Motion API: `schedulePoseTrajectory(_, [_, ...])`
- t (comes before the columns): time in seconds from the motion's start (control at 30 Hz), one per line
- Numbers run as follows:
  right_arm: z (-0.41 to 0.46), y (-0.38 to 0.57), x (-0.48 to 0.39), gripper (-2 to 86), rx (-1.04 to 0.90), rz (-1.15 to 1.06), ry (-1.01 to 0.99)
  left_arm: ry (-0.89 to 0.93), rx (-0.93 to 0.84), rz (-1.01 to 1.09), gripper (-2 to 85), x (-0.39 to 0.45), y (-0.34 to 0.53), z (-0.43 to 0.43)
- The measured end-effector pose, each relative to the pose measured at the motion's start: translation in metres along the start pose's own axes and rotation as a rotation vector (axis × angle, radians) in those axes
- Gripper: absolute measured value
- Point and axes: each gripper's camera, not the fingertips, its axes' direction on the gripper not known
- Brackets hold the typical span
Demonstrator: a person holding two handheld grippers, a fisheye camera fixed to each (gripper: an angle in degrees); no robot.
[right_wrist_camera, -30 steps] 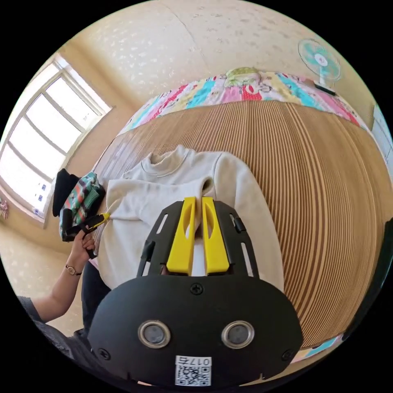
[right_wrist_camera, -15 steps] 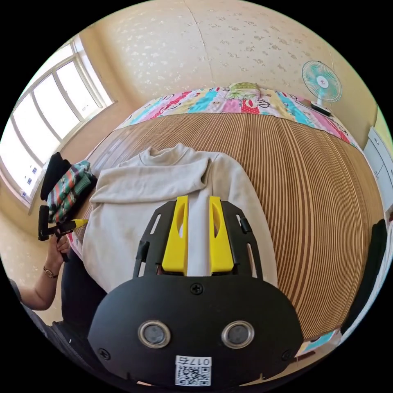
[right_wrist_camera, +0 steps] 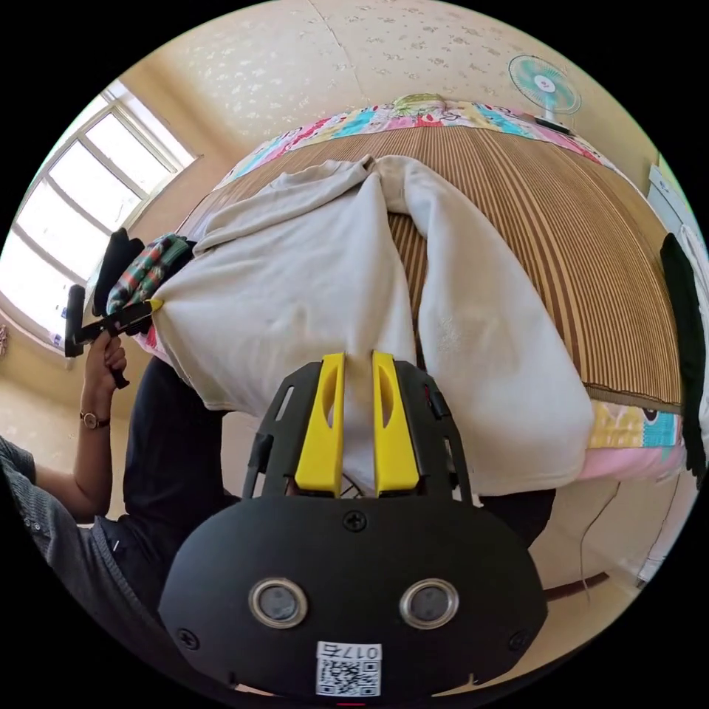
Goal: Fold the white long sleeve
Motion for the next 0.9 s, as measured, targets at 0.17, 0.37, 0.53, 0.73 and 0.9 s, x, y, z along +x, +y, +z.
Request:
schedulePoseTrajectory(0.17, [-0.048, 0.03, 0.041, 7.7, 0.198, 0.261, -0.16, 0.049, 0.07, -0.148, 7.0, -0.026, 0.042, 0.002])
schedulePoseTrajectory(0.37, [-0.068, 0.09, 0.169, 11.1, 0.35, 0.773, -0.596, 0.038, 0.143, -0.1, 7.0, -0.01, 0.096, 0.007])
schedulePoseTrajectory(0.53, [-0.105, 0.084, 0.222, 5.6, 0.391, 0.844, -0.562, 0.099, 0.086, -0.082, 7.0, -0.002, 0.104, 0.025])
schedulePoseTrajectory(0.73, [-0.221, 0.068, 0.232, 2.8, 0.644, 0.628, -0.309, 0.13, 0.134, -0.071, 6.9, -0.006, 0.107, 0.013])
schedulePoseTrajectory(0.9, [-0.174, 0.124, 0.271, 5.0, 0.581, 0.845, -0.424, 0.159, 0.116, -0.084, 6.9, -0.012, 0.115, 0.023])
